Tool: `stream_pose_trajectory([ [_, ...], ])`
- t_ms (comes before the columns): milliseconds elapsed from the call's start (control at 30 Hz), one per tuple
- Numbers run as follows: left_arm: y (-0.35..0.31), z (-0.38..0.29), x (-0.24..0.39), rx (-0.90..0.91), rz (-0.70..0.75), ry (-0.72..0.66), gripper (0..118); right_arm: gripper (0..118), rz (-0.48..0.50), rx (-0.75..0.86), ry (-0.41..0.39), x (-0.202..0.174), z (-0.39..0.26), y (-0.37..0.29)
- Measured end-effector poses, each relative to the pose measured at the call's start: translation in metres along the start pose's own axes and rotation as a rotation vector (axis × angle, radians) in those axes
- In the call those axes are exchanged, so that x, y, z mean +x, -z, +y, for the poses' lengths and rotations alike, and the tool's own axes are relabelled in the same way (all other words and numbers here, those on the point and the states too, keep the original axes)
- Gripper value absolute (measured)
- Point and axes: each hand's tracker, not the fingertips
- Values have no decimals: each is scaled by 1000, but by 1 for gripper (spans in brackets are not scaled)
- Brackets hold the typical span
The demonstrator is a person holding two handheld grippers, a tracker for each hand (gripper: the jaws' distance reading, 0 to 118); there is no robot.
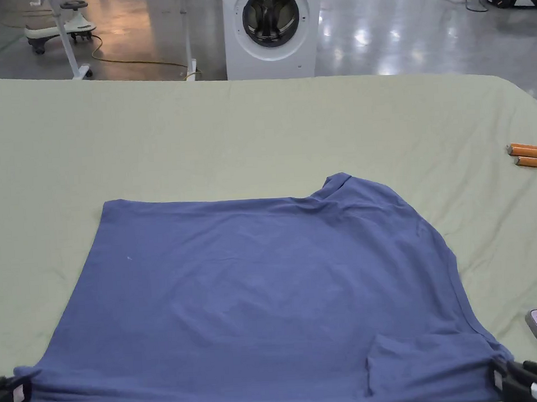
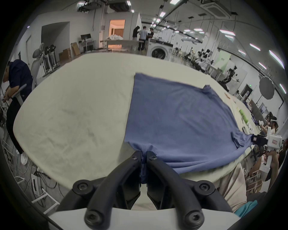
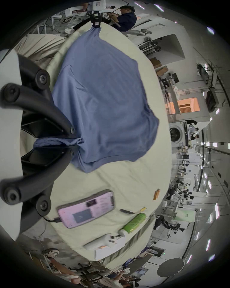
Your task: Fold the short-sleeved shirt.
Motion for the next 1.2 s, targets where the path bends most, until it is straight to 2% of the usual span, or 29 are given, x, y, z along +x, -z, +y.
stream_pose_trajectory([
  [200, 25, 49, 2, 76, 4, 25, 2, 6, 2, 76, -4, -3, 58, 19],
  [300, 43, 71, 1, 92, 8, 18, 2, 6, 12, 89, 27, -1, 86, 42],
  [467, 83, 103, -1, 100, 6, -2, 2, 6, -15, 77, 24, -5, 121, 92],
  [700, 142, 123, 0, 23, 44, -14, 2, 7, -43, -30, 15, -7, 134, 161],
  [1000, 184, 121, -2, -43, 69, -30, 2, 8, -58, -69, 18, -4, 128, 199],
  [1067, 185, 121, 1, -40, 74, -23, 5, 13, -64, -61, 18, -4, 125, 200],
  [1100, 185, 121, 3, -39, 82, -17, 8, 19, -68, -53, 11, -4, 125, 199],
  [1167, 177, 120, 8, -3, 90, 6, 20, 45, -104, -21, -4, -9, 123, 190],
  [1200, 171, 120, 12, 28, 105, 29, 26, 51, -123, 13, -15, -11, 123, 184],
])
